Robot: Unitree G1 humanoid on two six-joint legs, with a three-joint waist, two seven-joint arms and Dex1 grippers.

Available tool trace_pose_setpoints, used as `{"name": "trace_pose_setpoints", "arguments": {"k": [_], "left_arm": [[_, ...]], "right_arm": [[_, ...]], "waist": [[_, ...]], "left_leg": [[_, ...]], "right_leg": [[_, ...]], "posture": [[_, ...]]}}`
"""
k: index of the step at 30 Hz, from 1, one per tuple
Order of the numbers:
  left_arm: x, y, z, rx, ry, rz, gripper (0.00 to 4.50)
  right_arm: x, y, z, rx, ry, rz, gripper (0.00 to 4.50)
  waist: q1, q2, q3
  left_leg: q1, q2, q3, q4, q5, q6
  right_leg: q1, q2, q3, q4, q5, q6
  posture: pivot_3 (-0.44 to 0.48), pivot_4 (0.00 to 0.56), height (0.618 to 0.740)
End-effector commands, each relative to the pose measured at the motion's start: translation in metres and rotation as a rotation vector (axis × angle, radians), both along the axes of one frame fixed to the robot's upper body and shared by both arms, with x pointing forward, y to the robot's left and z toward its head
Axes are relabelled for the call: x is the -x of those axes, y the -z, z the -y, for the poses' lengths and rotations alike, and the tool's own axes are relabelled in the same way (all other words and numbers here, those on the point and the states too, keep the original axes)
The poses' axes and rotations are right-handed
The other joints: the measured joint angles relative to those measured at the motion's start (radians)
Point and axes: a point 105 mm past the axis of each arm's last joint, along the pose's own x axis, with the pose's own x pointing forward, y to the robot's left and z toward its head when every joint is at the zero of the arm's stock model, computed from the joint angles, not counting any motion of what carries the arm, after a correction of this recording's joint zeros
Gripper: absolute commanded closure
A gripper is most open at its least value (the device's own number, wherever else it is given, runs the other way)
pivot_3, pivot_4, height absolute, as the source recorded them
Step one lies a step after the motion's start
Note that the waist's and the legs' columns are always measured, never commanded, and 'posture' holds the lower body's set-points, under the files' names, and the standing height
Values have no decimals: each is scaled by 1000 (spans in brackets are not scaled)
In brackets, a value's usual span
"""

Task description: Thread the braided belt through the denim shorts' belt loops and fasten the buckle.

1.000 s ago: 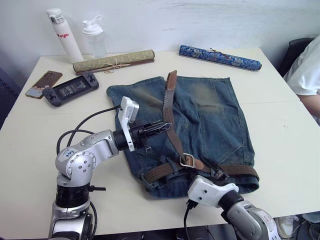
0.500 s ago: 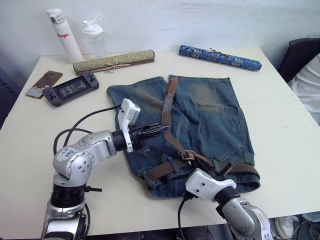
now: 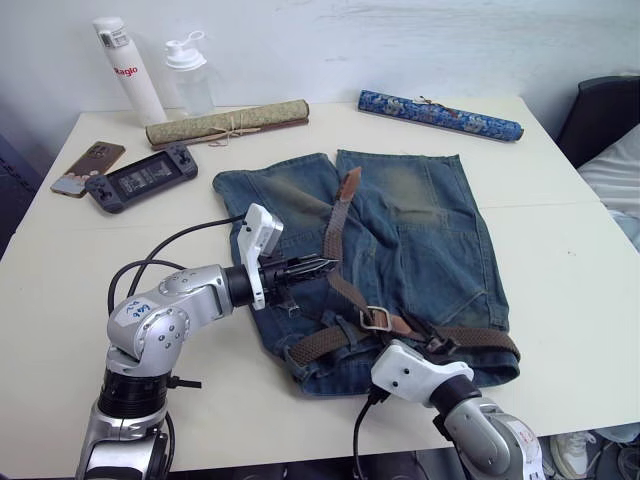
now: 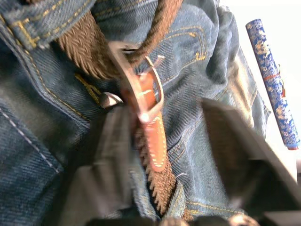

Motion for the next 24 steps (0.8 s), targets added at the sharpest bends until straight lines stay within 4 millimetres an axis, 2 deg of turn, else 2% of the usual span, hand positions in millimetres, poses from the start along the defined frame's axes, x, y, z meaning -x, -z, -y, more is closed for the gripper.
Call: {"name": "trace_pose_setpoints", "arguments": {"k": [1, 10, 16, 20, 24], "left_arm": [[2, -8, 0, 26, 7, 38, 4500], [-4, -15, -7, 57, -13, 27, 4500], [-3, -31, -7, 130, 1, 23, 4500], [-2, -32, -9, 125, -4, 20, 4500], [-3, -31, -10, 121, -9, 16, 4500]], "right_arm": [[9, -8, 6, -7, -1, 8, 1136], [21, -1, 9, 15, -31, -20, 1136], [11, 6, 8, 17, 5, 0, 1136], [1, 5, 13, 38, 57, 29, 1136], [-2, 6, 12, 62, 47, 33, 1136]], "waist": [[1, 0, 0], [0, 0, 0], [0, 0, 0], [0, 0, 0], [0, 0, 0]], "left_leg": [[0, 0, 0, 0, 0, 0], [1, 0, 0, 0, 0, 0], [1, 0, 0, 1, 0, -1], [2, 0, 0, 1, 0, -1], [2, 0, 0, 1, 0, -1]], "right_leg": [[0, 0, 0, 0, 0, 0], [0, 0, 1, 2, -2, -1], [0, 0, 1, 4, -2, -1], [0, -1, 1, 5, -3, -2], [0, 0, 1, 5, -3, -2]], "posture": [[0, 150, 737], [0, 150, 737], [0, 150, 737], [0, 150, 737], [0, 150, 737]]}}
